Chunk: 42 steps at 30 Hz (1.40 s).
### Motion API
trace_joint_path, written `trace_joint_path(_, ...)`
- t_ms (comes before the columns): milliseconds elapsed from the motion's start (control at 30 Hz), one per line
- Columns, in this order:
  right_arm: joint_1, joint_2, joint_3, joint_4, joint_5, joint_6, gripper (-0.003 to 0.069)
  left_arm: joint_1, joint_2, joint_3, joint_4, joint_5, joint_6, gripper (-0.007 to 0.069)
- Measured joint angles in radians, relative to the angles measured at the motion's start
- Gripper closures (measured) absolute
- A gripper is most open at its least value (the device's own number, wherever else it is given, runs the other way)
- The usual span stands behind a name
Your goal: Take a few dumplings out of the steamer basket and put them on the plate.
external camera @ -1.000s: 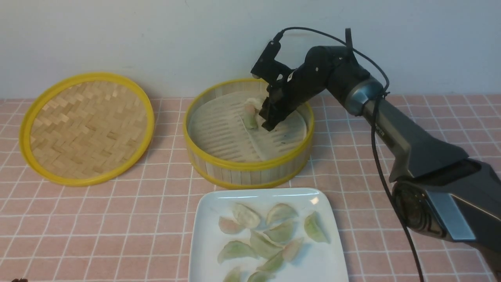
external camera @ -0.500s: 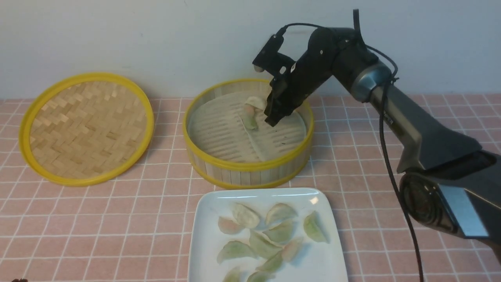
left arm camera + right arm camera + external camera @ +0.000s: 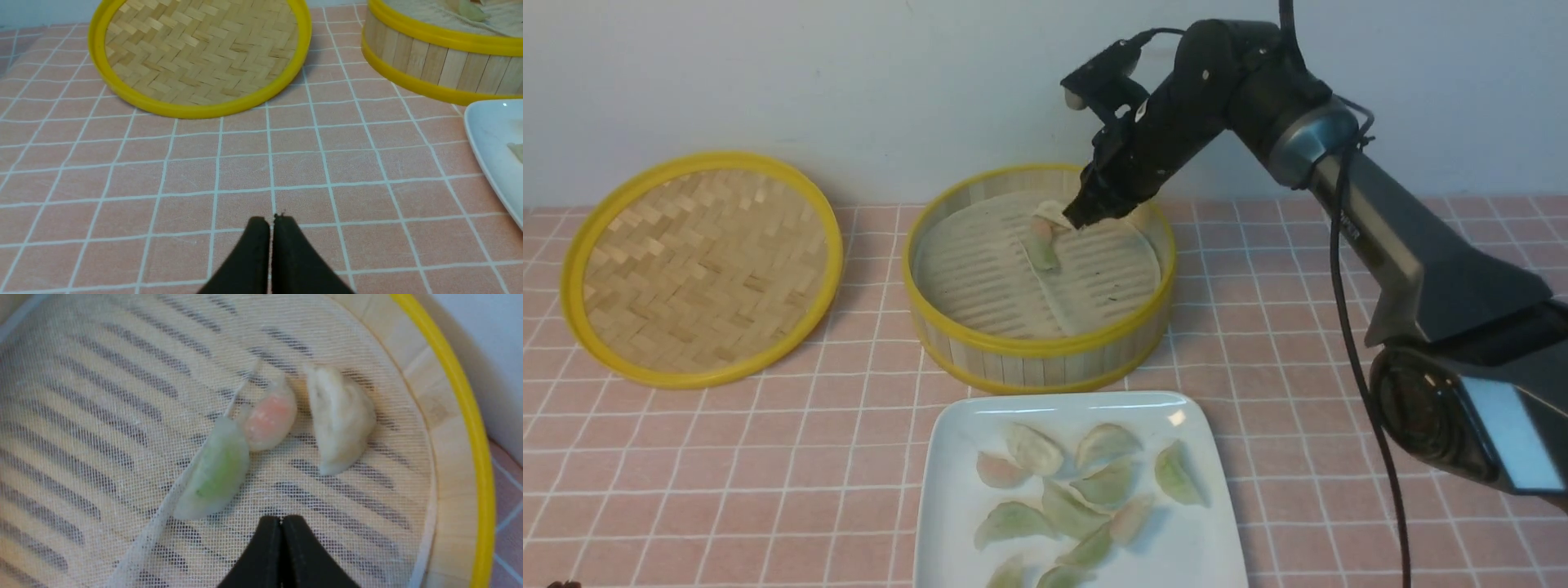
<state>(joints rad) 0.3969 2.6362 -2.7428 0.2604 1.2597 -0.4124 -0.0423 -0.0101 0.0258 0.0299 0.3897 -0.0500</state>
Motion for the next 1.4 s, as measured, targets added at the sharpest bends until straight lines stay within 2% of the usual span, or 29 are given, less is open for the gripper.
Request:
trace_joint_path(100, 0.0, -0.052, 0.022, -0.052, 0.0, 0.127, 0.0673, 0.0, 0.0, 0.0, 0.0, 0.0, 0.0, 0.063)
trace_joint_path(233, 0.0, -0.197, 0.172, -0.098, -0.001, 0.189, 0.0673, 0.0, 0.0, 0.0, 0.0, 0.0, 0.0, 0.063)
trace_joint_path(333, 0.0, -0.412, 0.425, -0.107, -0.005, 0.238, 0.0673, 0.0, 0.0, 0.0, 0.0, 0.0, 0.0, 0.063)
trace_joint_path(367, 0.0, -0.412, 0.443, -0.106, -0.005, 0.242, 0.0673, 0.0, 0.0, 0.0, 0.0, 0.0, 0.0, 0.063)
trace_joint_path(600, 0.0, -0.956, 1.116, -0.036, -0.014, 0.303, 0.0673, 0.0, 0.0, 0.0, 0.0, 0.0, 0.0, 0.063)
trace_joint_path(700, 0.0, -1.187, 1.373, -0.016, -0.123, 0.317, 0.0673, 0.0, 0.0, 0.0, 0.0, 0.0, 0.0, 0.063)
trace_joint_path(767, 0.0, -1.395, 1.577, -0.001, -0.282, 0.329, 0.0673, 0.0, 0.0, 0.0, 0.0, 0.0, 0.0, 0.063)
trace_joint_path(800, 0.0, -1.395, 1.577, -0.001, -0.282, 0.329, 0.0673, 0.0, 0.0, 0.0, 0.0, 0.0, 0.0, 0.063)
trace_joint_path(933, 0.0, -1.803, 1.923, 0.01, -0.605, 0.334, 0.0673, 0.0, 0.0, 0.0, 0.0, 0.0, 0.0, 0.063)
trace_joint_path(1033, 0.0, -1.999, 2.056, 0.018, -0.742, 0.335, 0.0673, 0.0, 0.0, 0.0, 0.0, 0.0, 0.0, 0.063)
trace_joint_path(1400, 0.0, -2.574, 2.383, 0.039, -0.933, 0.388, 0.0671, 0.0, 0.0, 0.0, 0.0, 0.0, 0.0, 0.063)
